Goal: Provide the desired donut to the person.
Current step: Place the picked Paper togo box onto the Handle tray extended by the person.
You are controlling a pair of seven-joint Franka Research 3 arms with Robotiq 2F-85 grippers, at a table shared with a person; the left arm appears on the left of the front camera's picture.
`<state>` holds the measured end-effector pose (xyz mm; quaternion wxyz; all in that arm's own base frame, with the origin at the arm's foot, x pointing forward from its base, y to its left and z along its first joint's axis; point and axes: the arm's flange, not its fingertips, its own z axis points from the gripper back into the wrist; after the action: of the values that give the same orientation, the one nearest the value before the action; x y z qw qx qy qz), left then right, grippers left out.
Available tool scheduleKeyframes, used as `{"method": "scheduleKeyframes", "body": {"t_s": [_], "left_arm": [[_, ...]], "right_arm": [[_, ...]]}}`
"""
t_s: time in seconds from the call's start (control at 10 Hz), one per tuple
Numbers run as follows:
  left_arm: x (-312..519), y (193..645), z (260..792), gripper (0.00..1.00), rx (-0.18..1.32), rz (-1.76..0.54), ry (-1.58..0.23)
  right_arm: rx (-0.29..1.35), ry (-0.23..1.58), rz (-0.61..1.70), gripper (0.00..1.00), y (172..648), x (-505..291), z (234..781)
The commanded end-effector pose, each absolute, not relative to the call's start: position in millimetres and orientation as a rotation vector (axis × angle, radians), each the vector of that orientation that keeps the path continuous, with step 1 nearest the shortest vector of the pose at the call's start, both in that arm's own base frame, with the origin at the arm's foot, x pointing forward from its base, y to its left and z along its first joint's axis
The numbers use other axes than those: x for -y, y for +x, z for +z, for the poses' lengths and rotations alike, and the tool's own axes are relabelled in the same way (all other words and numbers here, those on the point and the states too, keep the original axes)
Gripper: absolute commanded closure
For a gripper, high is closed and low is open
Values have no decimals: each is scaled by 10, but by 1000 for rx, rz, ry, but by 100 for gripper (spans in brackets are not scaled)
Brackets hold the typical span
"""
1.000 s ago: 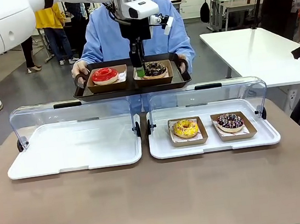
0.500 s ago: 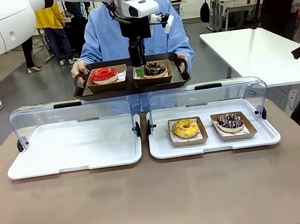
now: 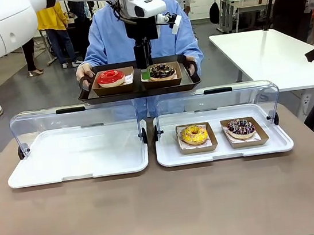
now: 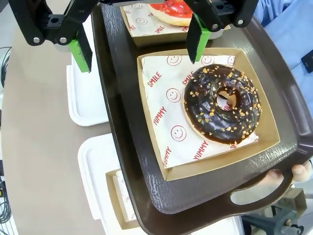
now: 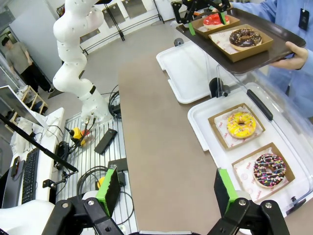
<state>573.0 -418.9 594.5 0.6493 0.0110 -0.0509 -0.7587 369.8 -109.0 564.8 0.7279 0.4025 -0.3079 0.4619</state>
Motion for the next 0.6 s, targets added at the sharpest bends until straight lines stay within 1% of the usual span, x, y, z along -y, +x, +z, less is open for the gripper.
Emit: {"method": "scheduleKeyframes", "body": {"t_s": [0.0,0.1,0.2,0.4,0.5], "left_arm": [[4157,5668,6075,0,120,-1735,12],[4099,5600,6098,0,132,-1745,22],[3942,5439,6138,0,153,-1764,23],[3482,5163,6102,0,150,-1826,26],[3216,5014,6050,0,153,-1814,17]], "right_arm": [[693,901,1028,0,3697,1076,5646],[693,901,1028,0,3697,1076,5646],[693,901,1028,0,3697,1076,5646],[693,901,1028,0,3697,1076,5646],[693,901,1028,0,3697,1076,5646]]}}
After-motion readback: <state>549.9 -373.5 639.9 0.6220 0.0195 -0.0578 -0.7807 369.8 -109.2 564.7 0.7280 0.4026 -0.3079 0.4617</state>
